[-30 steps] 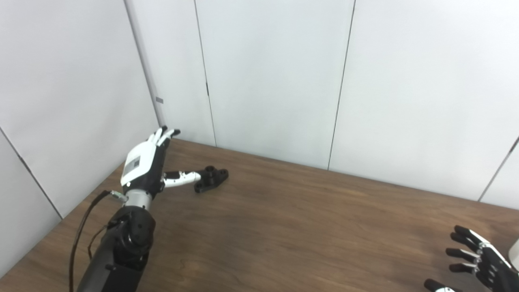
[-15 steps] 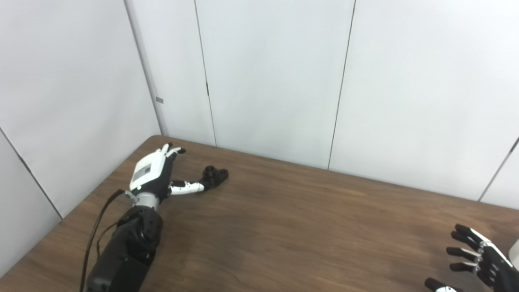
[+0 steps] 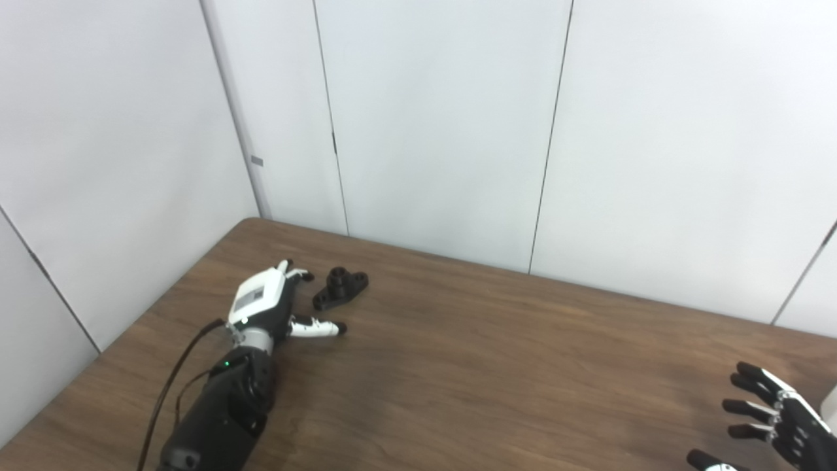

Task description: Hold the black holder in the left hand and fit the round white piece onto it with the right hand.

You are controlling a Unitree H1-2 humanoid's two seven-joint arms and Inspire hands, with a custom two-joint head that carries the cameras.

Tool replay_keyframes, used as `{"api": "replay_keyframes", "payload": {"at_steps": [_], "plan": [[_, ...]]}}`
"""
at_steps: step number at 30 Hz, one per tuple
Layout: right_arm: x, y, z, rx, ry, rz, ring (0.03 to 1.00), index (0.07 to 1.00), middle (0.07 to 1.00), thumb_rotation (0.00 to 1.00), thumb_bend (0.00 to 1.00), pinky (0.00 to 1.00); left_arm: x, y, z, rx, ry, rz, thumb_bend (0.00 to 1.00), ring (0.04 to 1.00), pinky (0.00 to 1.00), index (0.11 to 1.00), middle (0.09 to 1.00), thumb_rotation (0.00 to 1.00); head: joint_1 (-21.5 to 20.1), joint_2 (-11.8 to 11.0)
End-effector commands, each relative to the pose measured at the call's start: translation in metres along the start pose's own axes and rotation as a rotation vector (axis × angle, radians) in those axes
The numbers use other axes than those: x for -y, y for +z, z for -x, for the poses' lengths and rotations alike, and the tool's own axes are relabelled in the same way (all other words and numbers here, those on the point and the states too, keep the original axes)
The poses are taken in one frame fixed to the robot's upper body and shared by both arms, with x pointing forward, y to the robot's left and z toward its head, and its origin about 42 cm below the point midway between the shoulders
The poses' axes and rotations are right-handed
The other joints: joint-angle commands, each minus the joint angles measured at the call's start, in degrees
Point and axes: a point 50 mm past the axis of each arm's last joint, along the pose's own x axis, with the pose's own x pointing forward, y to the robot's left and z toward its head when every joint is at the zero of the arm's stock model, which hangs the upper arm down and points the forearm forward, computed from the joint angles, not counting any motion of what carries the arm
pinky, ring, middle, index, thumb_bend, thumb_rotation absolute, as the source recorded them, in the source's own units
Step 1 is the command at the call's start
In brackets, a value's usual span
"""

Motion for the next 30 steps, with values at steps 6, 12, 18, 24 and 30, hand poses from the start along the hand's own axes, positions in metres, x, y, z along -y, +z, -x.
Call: {"api": "replay_keyframes", "payload": {"at_steps": [6, 12, 18, 24, 30], "plan": [[0.005, 0.02, -0.002, 0.068, -0.008, 0.009, 0.713, 0.826, 0.819, 0.0, 0.6, 0.59, -0.015, 0.013, -0.013, 0.017, 0.112, -0.014, 0.95, 1.0, 0.99, 0.8, 1.0, 0.34, -0.36, 0.71], [0.004, 0.022, 0.001, 0.065, -0.007, 0.005, 0.719, 0.828, 0.827, 0.0, 0.6, 0.61, -0.013, 0.012, -0.014, 0.009, 0.132, -0.019, 0.92, 1.0, 0.98, 0.787, 1.0, 0.36, -0.6, 0.61], [0.004, 0.022, 0.002, 0.07, -0.002, 0.015, 0.713, 0.82, 0.82, 0.0, 0.61, 0.6, -0.011, 0.012, -0.015, -0.004, 0.127, -0.023, 0.9, 1.0, 0.98, 0.789, 1.0, 0.37, -0.48, 0.68], [0.004, 0.023, 0.004, 0.07, 0.001, 0.023, 0.713, 0.819, 0.822, 0.0, 0.61, 0.61, -0.011, 0.01, -0.019, -0.03, 0.125, -0.025, 0.91, 1.0, 0.97, 0.785, 1.0, 0.38, -0.43, 0.85], [0.004, 0.024, 0.004, 0.07, 0.006, 0.026, 0.711, 0.813, 0.819, 0.0, 0.61, 0.6, -0.013, 0.009, -0.024, -0.039, 0.126, -0.029, 0.9, 1.0, 0.96, 0.783, 1.0, 0.39, -0.37, 0.87]]}}
